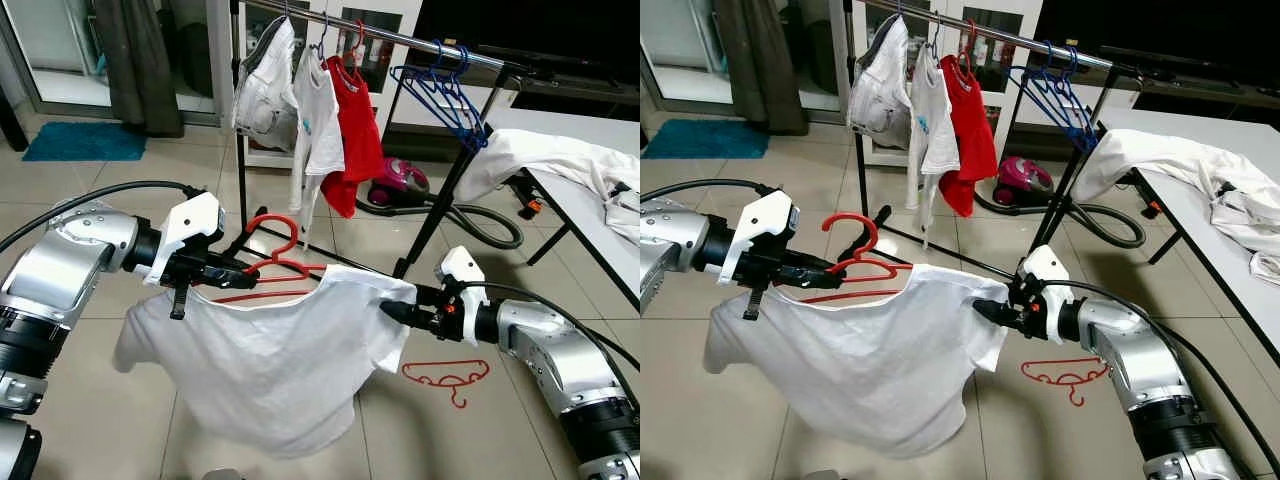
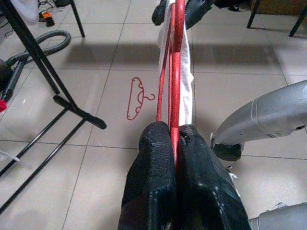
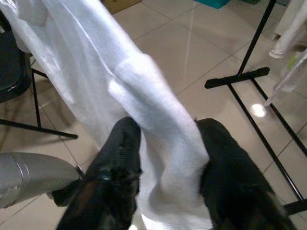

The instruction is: Hang hanger

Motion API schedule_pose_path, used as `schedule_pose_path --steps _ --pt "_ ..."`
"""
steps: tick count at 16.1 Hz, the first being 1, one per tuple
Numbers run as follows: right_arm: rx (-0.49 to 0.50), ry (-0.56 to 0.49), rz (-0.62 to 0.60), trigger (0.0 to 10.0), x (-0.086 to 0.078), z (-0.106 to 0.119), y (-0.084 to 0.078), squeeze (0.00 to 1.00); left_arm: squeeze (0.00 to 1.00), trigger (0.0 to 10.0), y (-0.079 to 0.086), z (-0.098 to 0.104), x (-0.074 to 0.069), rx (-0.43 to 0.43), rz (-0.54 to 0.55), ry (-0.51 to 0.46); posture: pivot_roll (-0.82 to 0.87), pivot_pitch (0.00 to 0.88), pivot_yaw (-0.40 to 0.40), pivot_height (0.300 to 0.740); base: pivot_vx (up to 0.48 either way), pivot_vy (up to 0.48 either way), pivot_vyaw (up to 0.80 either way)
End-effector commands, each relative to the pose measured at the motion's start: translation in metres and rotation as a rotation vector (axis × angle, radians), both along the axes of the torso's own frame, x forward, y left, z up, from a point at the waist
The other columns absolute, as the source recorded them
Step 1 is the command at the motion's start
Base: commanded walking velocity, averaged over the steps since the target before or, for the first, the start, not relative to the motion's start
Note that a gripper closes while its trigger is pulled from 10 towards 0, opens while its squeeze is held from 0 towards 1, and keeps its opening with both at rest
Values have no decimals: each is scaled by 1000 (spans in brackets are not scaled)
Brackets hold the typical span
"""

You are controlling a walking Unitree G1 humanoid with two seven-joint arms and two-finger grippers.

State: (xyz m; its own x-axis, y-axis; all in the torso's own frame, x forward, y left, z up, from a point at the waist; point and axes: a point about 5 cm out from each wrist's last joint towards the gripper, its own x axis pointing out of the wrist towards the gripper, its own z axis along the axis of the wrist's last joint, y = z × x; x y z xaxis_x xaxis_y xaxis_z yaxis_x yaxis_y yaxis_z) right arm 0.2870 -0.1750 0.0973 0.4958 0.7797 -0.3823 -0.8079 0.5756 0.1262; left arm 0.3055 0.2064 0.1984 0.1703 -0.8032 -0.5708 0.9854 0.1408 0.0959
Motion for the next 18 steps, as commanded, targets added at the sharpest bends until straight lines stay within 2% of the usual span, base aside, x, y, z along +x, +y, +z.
schedule_pose_path --steps 1,13,18 --pt "6 -19 -23 0 3 6 -8 0 0 0 -3 8 0 1 -23 -35 56 0 -91 740 0 0 0" --pt "18 -23 -1 0 5 11 -14 0 0 0 -2 7 -1 16 -22 -30 58 0 -93 740 0 0 0" --pt "72 24 84 0 -4 20 -29 0 0 0 8 0 -4 89 -27 -3 59 0 -95 740 0 0 0"
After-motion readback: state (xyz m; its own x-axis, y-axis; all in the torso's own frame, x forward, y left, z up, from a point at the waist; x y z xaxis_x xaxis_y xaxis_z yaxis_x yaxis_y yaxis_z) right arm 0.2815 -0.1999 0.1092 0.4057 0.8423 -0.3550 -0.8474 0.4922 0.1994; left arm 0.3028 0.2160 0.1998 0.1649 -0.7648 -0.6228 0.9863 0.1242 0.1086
